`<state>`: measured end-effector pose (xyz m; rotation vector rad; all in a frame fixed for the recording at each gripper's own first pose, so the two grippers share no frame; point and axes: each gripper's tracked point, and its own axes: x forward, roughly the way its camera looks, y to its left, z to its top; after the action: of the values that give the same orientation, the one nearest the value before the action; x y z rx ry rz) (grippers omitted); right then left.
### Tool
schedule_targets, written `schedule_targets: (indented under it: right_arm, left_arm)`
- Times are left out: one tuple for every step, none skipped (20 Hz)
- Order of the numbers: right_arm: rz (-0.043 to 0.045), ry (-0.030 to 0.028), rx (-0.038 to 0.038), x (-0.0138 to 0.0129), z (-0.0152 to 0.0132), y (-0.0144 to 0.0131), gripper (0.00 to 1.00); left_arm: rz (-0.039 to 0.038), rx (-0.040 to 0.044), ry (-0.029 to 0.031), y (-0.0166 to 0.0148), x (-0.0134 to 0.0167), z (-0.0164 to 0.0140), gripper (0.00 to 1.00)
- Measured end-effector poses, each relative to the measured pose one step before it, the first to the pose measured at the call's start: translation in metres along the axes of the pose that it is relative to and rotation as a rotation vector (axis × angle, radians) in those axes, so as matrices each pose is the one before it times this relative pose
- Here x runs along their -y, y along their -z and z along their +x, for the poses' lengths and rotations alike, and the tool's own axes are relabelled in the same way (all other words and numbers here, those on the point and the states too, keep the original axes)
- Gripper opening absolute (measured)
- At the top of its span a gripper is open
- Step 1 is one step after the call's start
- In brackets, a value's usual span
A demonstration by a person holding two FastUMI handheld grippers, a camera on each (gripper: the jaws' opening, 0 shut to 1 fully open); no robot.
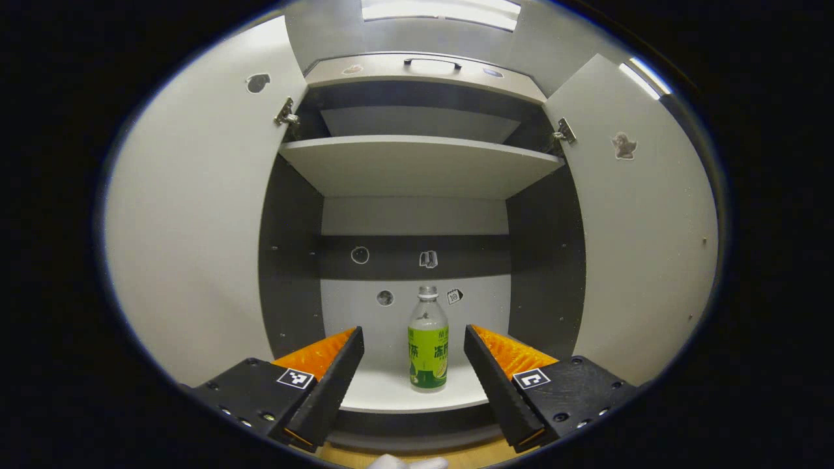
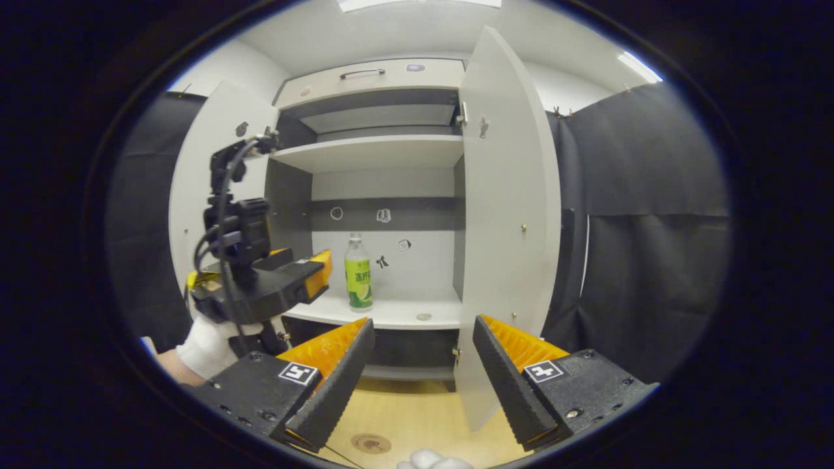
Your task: Grasp the bottle in the cabinet with the left hand and place it on the coaster, then close the right door with the right hand and the left door with the left hand.
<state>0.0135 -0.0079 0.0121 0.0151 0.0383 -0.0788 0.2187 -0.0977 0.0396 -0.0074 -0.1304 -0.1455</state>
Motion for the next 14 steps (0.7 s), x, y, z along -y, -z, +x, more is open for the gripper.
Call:
schedule_targets:
  right_arm:
    - [-0.00707,0.01202,-0.00100,0.00280,-0.00008,-0.00081,0.96]
    - [-0.00976,0.01226,-0.00261,0.00185,0.00023,0.00096,0.96]
    - [-0.00876,0.00947,-0.00301,0.00106,-0.00012,0.00064,0.96]
    - [-0.00675,0.00781,-0.00440,0.00070,0.00130,0.00060,0.96]
    - [-0.00488,0.00543,-0.00763,0.00124,0.00114,0.00091,0.96]
    - [-0.00317,0.00344,-0.00630,-0.00014,0.00091,0.00028,1.00]
    - [-0.00145,0.00407,-0.00711,0.00024,0.00181,0.00017,0.96]
    - [-0.00183,0.00199,-0.00787,0.00032,0.00080,0.00072,0.96]
    - [-0.00416,0.00308,-0.00434,0.00103,0.00189,0.00135,0.96]
    - [-0.00528,0.00533,-0.00126,0.00179,0.00194,0.00065,0.96]
    - [-0.00340,0.00615,-0.00661,0.00257,0.00098,0.00223,0.96]
    - [0.00029,0.00198,-0.01010,0.00108,0.00147,0.00282,0.96]
    - [0.00535,0.00091,-0.00956,0.00077,0.00017,0.00214,0.96]
    - [0.00578,-0.00132,-0.00730,0.00115,0.00022,0.00281,0.97]
  left_arm:
    - [-0.00142,0.00163,-0.00078,0.00324,0.00339,0.01570,0.95]
    - [-0.00238,-0.00742,-0.00420,0.00525,0.00180,0.01404,0.94]
    - [-0.00137,-0.00632,-0.00207,0.00700,0.00218,0.01365,0.94]
    - [0.00522,-0.00992,-0.00558,0.00837,0.00105,0.01257,0.94]
    - [0.00241,-0.00078,-0.00386,0.00584,0.00205,0.01459,0.94]
    - [-0.00067,-0.01942,-0.00148,0.00844,0.00306,0.01244,0.94]
    - [0.00160,-0.01309,-0.00754,0.00803,0.00141,0.00970,0.94]
    - [0.00154,-0.01086,-0.01000,0.00850,0.00032,0.00974,0.95]
    - [0.00031,-0.02084,-0.00906,0.00963,-0.00041,0.00949,0.95]
    - [-0.00350,-0.00758,-0.00018,0.00645,0.00278,0.00665,0.95]
    - [0.00561,-0.00703,0.00161,0.00310,0.00200,0.00526,0.95]
    - [0.00551,-0.00270,-0.01122,0.00177,-0.00179,0.00513,0.95]
    - [-0.00867,-0.00644,-0.00667,0.00250,-0.00098,0.00393,0.95]
    - [-0.01308,-0.00568,0.00129,0.00139,-0.00009,0.00866,0.90]
